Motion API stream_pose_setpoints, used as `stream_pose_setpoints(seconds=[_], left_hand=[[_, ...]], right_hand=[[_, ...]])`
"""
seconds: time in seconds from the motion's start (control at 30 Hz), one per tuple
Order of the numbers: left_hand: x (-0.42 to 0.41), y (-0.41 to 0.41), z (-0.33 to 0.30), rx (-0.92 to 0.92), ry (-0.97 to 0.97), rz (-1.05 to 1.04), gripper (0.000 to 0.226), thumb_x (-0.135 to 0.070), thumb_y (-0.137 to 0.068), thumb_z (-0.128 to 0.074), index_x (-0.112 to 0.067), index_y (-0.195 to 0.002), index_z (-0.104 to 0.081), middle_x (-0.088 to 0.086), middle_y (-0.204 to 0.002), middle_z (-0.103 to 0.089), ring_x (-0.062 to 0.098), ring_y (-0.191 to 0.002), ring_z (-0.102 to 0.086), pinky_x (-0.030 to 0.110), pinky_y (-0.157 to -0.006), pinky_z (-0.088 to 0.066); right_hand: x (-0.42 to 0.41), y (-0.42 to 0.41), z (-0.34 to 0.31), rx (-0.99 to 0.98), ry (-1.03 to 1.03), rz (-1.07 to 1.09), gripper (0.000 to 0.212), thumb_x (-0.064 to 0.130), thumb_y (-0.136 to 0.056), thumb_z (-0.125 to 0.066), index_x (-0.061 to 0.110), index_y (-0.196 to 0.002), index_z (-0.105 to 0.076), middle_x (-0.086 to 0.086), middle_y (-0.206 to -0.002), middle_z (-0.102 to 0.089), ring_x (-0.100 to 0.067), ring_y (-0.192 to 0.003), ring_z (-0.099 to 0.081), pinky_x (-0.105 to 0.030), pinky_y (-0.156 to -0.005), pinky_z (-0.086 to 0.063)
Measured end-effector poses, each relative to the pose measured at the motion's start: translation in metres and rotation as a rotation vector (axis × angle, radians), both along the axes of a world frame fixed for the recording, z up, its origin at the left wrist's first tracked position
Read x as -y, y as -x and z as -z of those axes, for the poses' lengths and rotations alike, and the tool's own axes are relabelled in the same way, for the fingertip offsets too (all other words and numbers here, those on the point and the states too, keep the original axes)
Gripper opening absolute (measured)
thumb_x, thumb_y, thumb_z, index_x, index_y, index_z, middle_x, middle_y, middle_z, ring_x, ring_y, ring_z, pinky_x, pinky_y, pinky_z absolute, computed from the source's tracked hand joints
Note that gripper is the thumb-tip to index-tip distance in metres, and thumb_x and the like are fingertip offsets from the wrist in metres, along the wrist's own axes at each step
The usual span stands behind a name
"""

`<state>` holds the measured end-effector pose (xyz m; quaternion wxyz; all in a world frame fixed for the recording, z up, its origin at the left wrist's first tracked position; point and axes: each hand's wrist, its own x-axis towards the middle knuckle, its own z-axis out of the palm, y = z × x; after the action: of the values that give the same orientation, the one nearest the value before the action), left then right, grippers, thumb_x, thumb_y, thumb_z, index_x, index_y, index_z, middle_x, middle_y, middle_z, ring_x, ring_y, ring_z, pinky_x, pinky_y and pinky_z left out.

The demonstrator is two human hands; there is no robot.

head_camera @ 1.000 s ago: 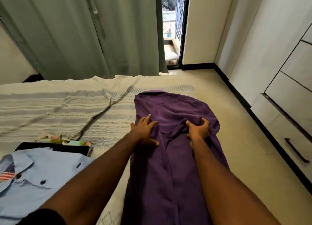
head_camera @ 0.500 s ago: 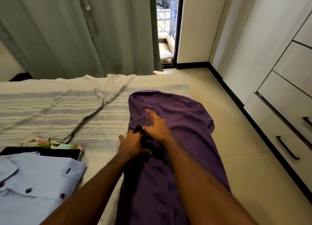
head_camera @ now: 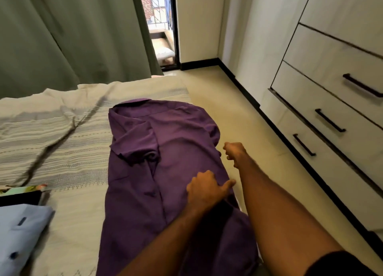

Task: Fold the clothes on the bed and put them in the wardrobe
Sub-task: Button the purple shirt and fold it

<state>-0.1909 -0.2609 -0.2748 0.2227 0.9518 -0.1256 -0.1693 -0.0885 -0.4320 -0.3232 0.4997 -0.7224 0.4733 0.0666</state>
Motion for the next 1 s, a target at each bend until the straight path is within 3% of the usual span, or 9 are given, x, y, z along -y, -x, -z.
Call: stream_pose_setpoints(seconds=[0.1, 0.27, 0.33, 0.43, 0.57, 0.67, 0.77, 0.9, 1.0], left_hand=[[0.015, 0.006, 0.0, -0.032, -0.09, -0.005, 0.071, -0.088, -0.074, -0.049, -0.019, -0.085, -0.058, 0.0, -0.089, -0.066, 0.02, -0.079, -0.063, 0.032, -0.068, -0.048], [0.024, 0.003, 0.005, -0.094, -0.158, 0.017, 0.065, -0.073, -0.075, -0.059, -0.019, -0.112, -0.063, 0.008, -0.118, -0.066, 0.033, -0.108, -0.064, 0.039, -0.087, -0.05], [0.022, 0.005, 0.008, -0.104, -0.17, 0.004, 0.06, -0.071, -0.075, -0.063, -0.02, -0.107, -0.061, 0.007, -0.116, -0.067, 0.032, -0.106, -0.064, 0.039, -0.087, -0.051], [0.018, 0.002, 0.016, -0.077, -0.146, -0.015, 0.047, -0.064, -0.072, -0.065, -0.024, -0.092, -0.053, 0.004, -0.105, -0.068, 0.028, -0.096, -0.065, 0.039, -0.084, -0.054], [0.016, -0.001, 0.019, -0.088, -0.105, -0.029, 0.038, -0.053, -0.072, -0.064, -0.022, -0.091, -0.054, 0.003, -0.1, -0.067, 0.027, -0.093, -0.065, 0.037, -0.083, -0.053], [0.016, 0.005, 0.02, -0.089, -0.076, -0.033, 0.031, -0.044, -0.075, -0.061, -0.02, -0.093, -0.056, 0.003, -0.097, -0.066, 0.027, -0.09, -0.065, 0.037, -0.08, -0.054], [0.007, 0.01, 0.022, -0.088, 0.124, -0.099, 0.014, -0.027, -0.08, -0.059, -0.018, -0.08, -0.049, -0.001, -0.082, -0.058, 0.02, -0.075, -0.057, 0.029, -0.063, -0.042], [-0.016, 0.014, 0.017, -0.185, 0.556, -0.346, 0.03, -0.001, -0.079, -0.058, -0.018, -0.064, -0.037, -0.004, -0.06, -0.043, 0.012, -0.056, -0.041, 0.025, -0.049, -0.034], [-0.046, 0.014, 0.009, -0.399, 0.947, -0.622, 0.023, 0.007, -0.086, -0.05, -0.013, -0.075, -0.049, 0.004, -0.06, -0.045, 0.015, -0.049, -0.045, 0.024, -0.042, -0.035]], right_hand=[[-0.004, -0.011, 0.015, 0.004, -0.189, -0.097, 0.041, 0.047, -0.091, -0.056, 0.01, -0.109, -0.066, -0.009, -0.105, -0.071, -0.029, -0.096, -0.068, -0.04, -0.072, -0.049], [0.0, -0.035, 0.057, -0.071, -0.229, -0.214, 0.034, 0.03, -0.077, -0.064, 0.009, -0.103, -0.069, -0.008, -0.1, -0.073, -0.024, -0.083, -0.068, -0.037, -0.07, -0.058], [0.003, -0.041, 0.063, -0.008, -0.127, -0.132, 0.035, 0.027, -0.076, -0.069, 0.007, -0.104, -0.071, -0.01, -0.104, -0.073, -0.023, -0.081, -0.062, -0.034, -0.071, -0.056], [0.007, -0.031, 0.027, 0.293, -0.068, 0.168, 0.007, 0.021, -0.094, -0.062, 0.02, -0.095, -0.069, -0.007, -0.098, -0.068, -0.029, -0.086, -0.063, -0.035, -0.071, -0.051], [0.008, -0.025, 0.016, 0.462, -0.506, 0.377, 0.013, 0.029, -0.105, -0.041, 0.03, -0.108, -0.054, -0.006, -0.106, -0.062, -0.03, -0.094, -0.066, -0.05, -0.073, -0.06], [-0.004, -0.027, 0.003, 0.601, -0.622, 0.367, 0.01, 0.024, -0.107, -0.042, 0.025, -0.11, -0.052, -0.011, -0.116, -0.06, -0.033, -0.103, -0.064, -0.044, -0.069, -0.061], [-0.016, -0.034, -0.025, 0.751, -0.513, 0.347, 0.013, 0.018, -0.105, -0.05, 0.025, -0.097, -0.056, -0.011, -0.118, -0.062, -0.03, -0.11, -0.063, -0.048, -0.081, -0.06], [-0.041, -0.05, -0.064, 0.833, -0.205, 0.094, 0.014, 0.017, -0.098, -0.063, 0.027, -0.089, -0.066, 0.0, -0.098, -0.069, -0.024, -0.098, -0.065, -0.05, -0.089, -0.059], [-0.084, -0.06, -0.098, 0.865, 0.006, -0.158, 0.006, 0.016, -0.096, -0.065, 0.018, -0.098, -0.07, 0.0, -0.098, -0.07, -0.017, -0.092, -0.064, -0.033, -0.091, -0.056]])
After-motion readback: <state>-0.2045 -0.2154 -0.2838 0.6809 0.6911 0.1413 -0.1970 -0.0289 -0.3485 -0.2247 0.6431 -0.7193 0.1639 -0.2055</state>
